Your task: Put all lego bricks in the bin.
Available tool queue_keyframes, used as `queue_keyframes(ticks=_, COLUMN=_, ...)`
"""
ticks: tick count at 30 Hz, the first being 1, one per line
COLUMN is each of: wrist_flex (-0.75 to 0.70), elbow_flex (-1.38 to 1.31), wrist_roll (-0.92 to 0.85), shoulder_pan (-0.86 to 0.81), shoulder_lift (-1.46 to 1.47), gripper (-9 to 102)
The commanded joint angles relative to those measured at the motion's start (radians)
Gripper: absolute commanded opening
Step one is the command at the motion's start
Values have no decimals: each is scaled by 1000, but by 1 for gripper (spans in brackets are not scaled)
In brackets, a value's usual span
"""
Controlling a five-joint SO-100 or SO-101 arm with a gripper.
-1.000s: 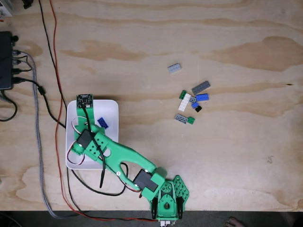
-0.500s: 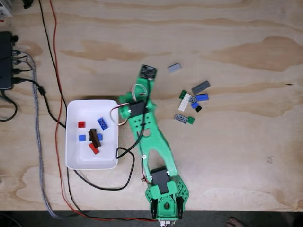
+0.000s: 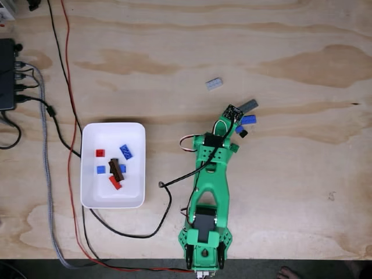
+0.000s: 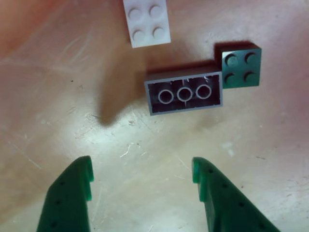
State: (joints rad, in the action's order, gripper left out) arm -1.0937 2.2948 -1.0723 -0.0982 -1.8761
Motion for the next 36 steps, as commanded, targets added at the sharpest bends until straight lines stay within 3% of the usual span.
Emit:
queue_keyframes(ticks=1, wrist_flex=55, elbow_flex=-3, wrist_roll=-158, shoulder_pan=-147, shoulder_lift=-48, gripper=27)
queue_keyframes(ticks=8, wrist_flex=156, elbow_flex=3, wrist_roll=-316, shoulder_pan=-221, shoulder_lift=28, gripper=28)
queue_keyframes(ticks=27, wrist_flex=331, elbow_flex=89, wrist_roll=-261, shoulder_pan=-132, shoulder_lift=69, gripper=9)
queue_keyframes(ticks=30, wrist_flex=313, elbow_flex=83, wrist_roll=-216, shoulder_pan=-107, shoulder_lift=55, gripper=0)
queue_keyframes(ticks=32, wrist_flex=245, elbow_flex=55, wrist_roll=-146, shoulder_pan=-67, shoulder_lift=9, gripper=0)
queue_keyframes(ticks=36, wrist_flex=97, elbow_flex=-41, wrist_roll=140, shoulder_pan=126, shoulder_lift=-202, gripper=0)
